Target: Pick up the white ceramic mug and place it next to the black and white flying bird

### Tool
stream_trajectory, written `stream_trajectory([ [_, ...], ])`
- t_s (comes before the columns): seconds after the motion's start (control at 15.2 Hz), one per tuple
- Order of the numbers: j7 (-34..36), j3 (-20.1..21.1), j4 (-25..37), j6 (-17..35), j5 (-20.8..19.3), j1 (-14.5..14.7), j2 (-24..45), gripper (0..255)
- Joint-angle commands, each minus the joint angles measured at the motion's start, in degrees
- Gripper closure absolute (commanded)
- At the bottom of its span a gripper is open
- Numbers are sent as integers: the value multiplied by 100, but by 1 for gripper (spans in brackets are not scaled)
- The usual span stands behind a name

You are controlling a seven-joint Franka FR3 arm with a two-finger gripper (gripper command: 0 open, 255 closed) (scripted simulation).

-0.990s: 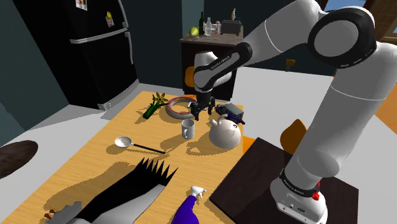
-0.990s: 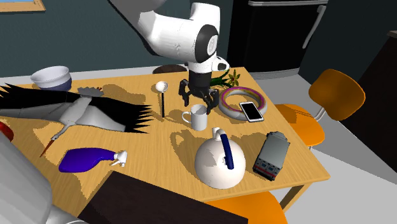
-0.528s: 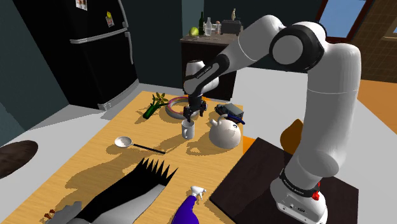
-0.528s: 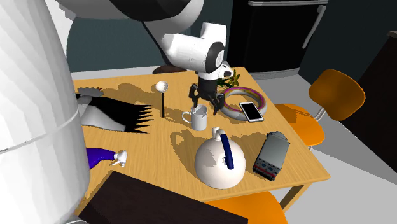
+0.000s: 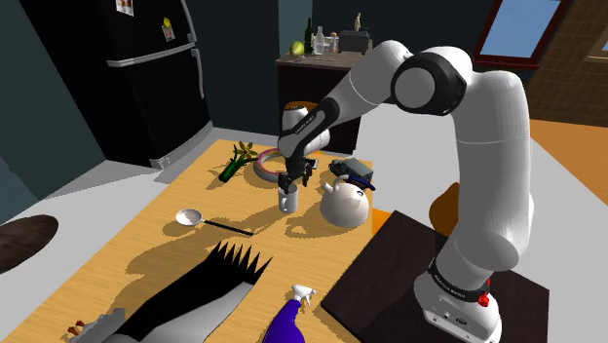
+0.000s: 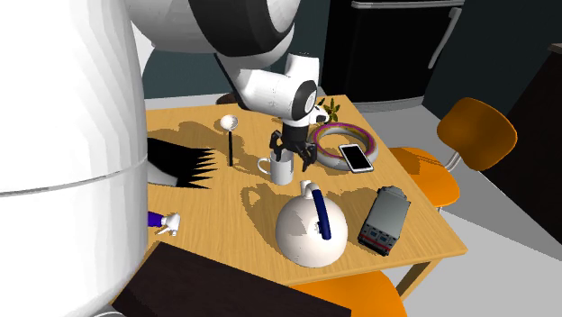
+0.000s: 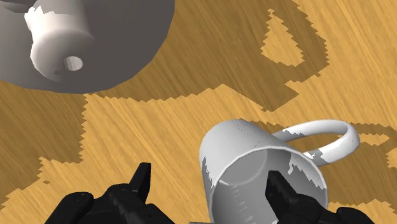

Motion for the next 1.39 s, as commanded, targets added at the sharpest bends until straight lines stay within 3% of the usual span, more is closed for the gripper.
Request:
stream_trajectory([
  [0.0,0,5,3,85,5,3,85,0],
  [0.46,0,5,5,84,5,3,86,0],
  [0.53,0,5,5,84,5,3,86,255],
  [1.32,13,-2,1,-89,-6,7,-91,255],
])
